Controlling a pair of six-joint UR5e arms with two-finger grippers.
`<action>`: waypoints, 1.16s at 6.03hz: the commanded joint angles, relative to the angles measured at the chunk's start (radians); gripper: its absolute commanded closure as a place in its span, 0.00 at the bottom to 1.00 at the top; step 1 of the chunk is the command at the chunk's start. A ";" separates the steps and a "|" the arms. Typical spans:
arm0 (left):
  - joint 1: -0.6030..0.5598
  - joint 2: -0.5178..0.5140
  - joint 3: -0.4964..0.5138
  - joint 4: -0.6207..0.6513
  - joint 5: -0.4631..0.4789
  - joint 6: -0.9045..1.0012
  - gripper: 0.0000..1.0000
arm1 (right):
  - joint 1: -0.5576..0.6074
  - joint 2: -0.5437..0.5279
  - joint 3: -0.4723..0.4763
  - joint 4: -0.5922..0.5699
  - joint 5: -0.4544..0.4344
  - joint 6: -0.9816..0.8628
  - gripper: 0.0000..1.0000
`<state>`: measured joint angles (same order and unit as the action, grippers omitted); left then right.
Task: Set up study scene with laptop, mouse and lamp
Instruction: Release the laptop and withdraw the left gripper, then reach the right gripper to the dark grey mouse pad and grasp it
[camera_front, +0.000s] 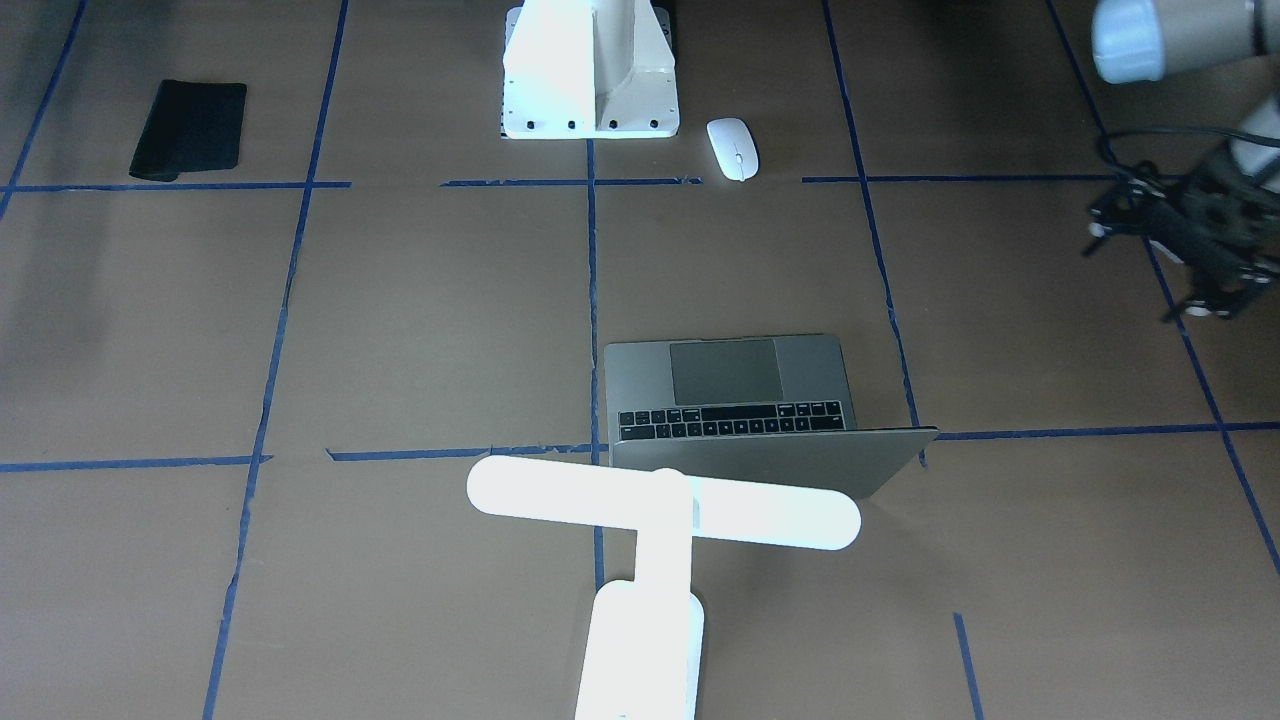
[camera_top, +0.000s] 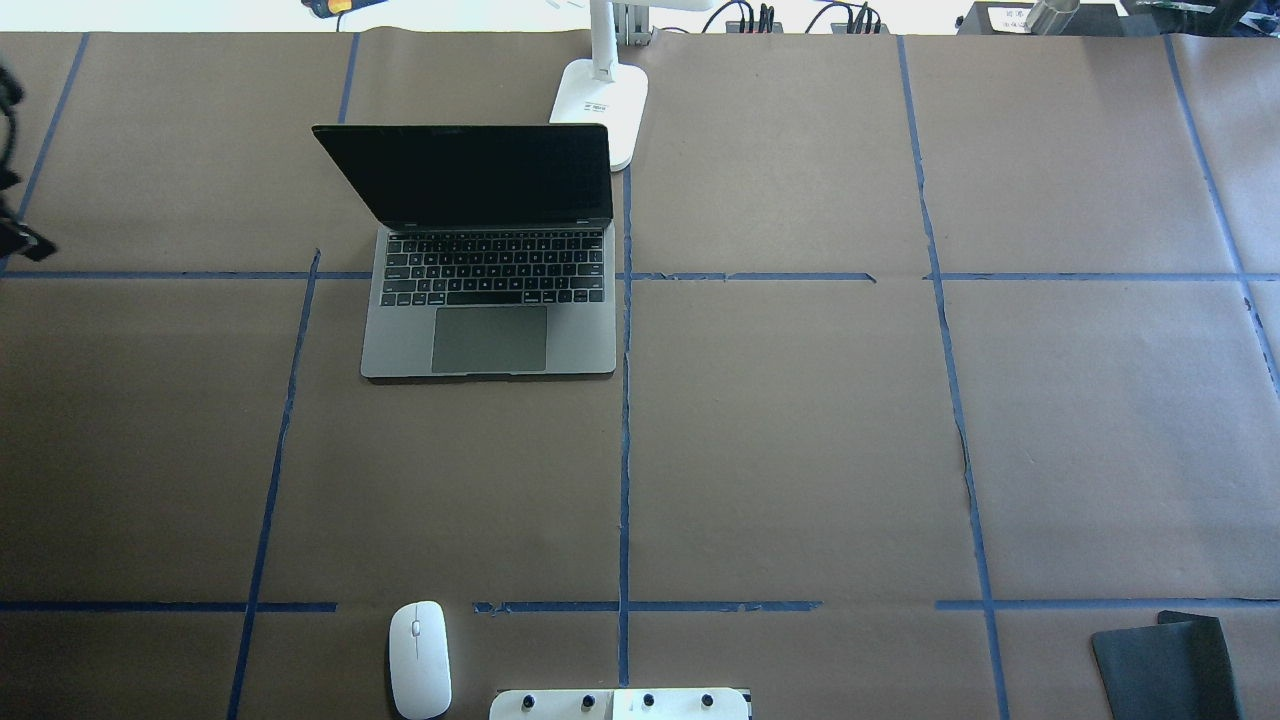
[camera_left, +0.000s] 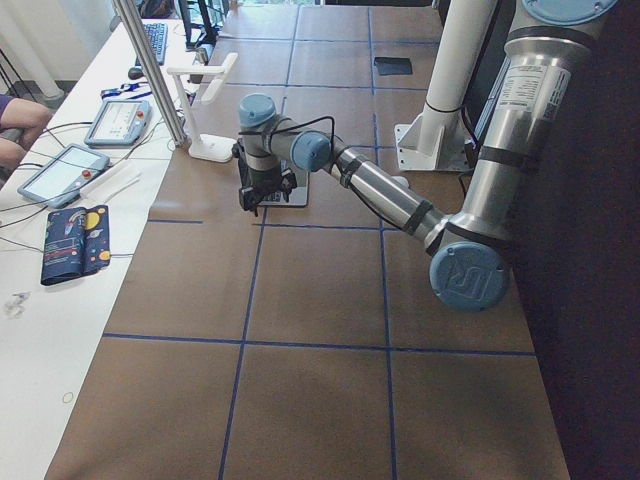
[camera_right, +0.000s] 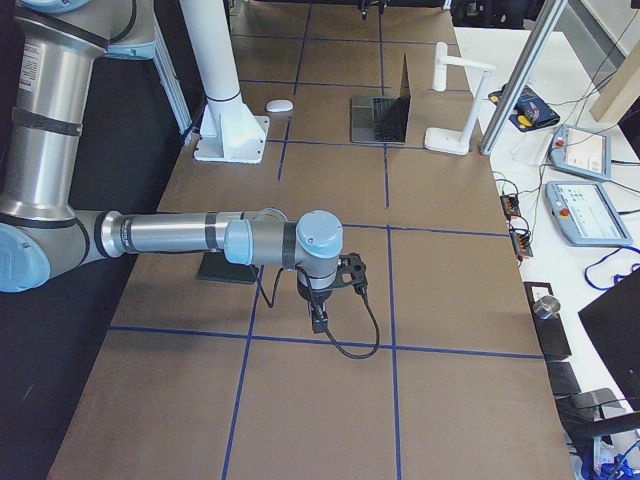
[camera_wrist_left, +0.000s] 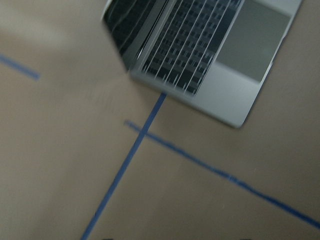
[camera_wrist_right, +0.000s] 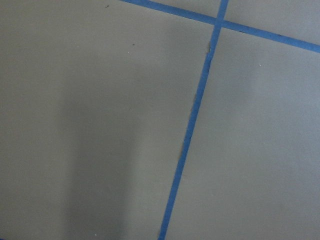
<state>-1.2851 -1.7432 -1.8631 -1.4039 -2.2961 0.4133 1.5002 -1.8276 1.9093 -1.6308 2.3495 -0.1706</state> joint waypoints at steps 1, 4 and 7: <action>-0.184 0.101 0.166 -0.001 -0.006 -0.004 0.00 | -0.093 -0.022 0.075 0.058 0.037 0.247 0.00; -0.217 0.174 0.189 -0.082 -0.079 -0.241 0.00 | -0.404 -0.235 0.086 0.718 0.027 0.906 0.00; -0.217 0.174 0.185 -0.084 -0.079 -0.248 0.00 | -0.890 -0.361 0.079 1.153 -0.293 1.418 0.00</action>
<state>-1.5017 -1.5699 -1.6774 -1.4869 -2.3743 0.1682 0.7668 -2.1429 1.9898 -0.5980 2.1653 1.1108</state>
